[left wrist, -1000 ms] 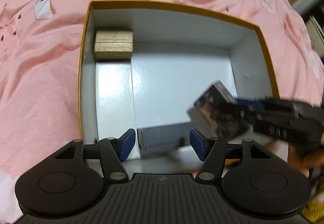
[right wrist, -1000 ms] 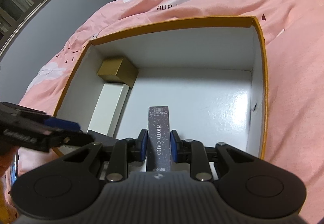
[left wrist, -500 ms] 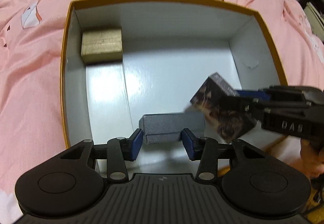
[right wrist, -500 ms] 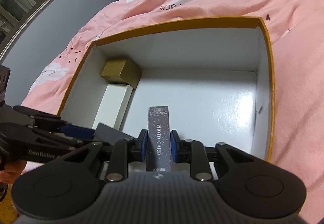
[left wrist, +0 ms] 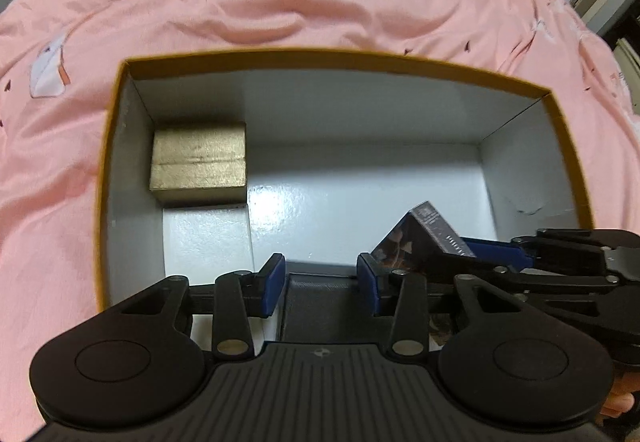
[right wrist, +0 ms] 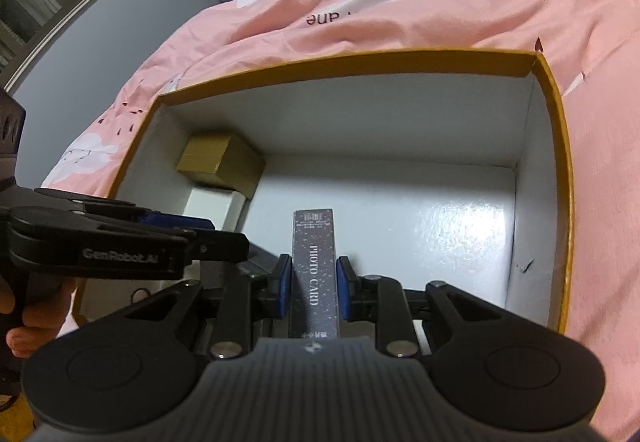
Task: Organize objects
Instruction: 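Lower the PHOTO CARD pack beside the grey box and open the right tool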
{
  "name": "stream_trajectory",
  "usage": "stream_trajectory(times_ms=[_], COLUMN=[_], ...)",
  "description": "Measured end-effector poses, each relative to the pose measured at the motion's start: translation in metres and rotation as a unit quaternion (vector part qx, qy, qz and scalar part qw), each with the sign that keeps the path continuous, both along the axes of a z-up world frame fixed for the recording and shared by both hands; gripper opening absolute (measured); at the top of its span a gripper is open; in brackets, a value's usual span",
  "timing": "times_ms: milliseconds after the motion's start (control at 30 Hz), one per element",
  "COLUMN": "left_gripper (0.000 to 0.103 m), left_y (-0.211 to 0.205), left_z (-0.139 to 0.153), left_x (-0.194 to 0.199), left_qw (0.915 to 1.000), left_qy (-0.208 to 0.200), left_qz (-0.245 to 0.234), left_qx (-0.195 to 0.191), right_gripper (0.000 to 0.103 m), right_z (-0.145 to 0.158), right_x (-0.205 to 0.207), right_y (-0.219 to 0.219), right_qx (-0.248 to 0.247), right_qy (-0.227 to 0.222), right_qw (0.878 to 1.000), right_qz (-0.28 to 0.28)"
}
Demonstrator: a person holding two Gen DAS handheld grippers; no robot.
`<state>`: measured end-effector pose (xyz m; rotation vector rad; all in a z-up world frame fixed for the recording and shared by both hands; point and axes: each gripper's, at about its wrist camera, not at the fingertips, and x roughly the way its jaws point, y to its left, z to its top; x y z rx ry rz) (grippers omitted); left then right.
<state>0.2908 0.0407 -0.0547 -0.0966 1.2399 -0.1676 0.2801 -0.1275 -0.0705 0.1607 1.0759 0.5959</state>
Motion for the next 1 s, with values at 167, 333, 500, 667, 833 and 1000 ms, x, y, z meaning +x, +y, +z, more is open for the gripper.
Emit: stream_trajectory(times_ms=[167,333,500,667,833,1000], left_gripper=[0.048,0.048,0.043,0.039,0.038,0.038], left_y=[-0.001,-0.005,-0.021,-0.031,-0.029,-0.021], left_z=[-0.014,-0.016,-0.023,-0.03,-0.038,-0.039], left_x=[0.001,0.002,0.01,0.004,-0.005,-0.011], left_qw=[0.9998,0.9996,0.9972,0.994,0.9932,0.9939], left_qy=[0.012,-0.009,-0.012,0.007,0.024,0.018], left_qz=[-0.007,-0.014,-0.047,-0.077,-0.083,-0.069], left_qx=[0.017,0.021,0.057,0.077,0.078,0.085], right_gripper=[0.025,0.025,0.024,0.024,0.024,0.025], right_z=[-0.008,-0.014,-0.018,-0.018,-0.022,-0.025], right_x=[0.001,0.0,-0.003,-0.006,-0.01,-0.01], right_y=[-0.001,-0.002,-0.001,0.0,-0.001,-0.004], right_qx=[0.005,0.007,0.011,0.008,0.017,0.028], right_qy=[0.023,0.047,0.072,0.077,0.092,0.112], right_qw=[1.0,0.999,0.997,0.997,0.996,0.993], right_qz=[-0.005,-0.009,0.002,0.005,0.006,0.001])
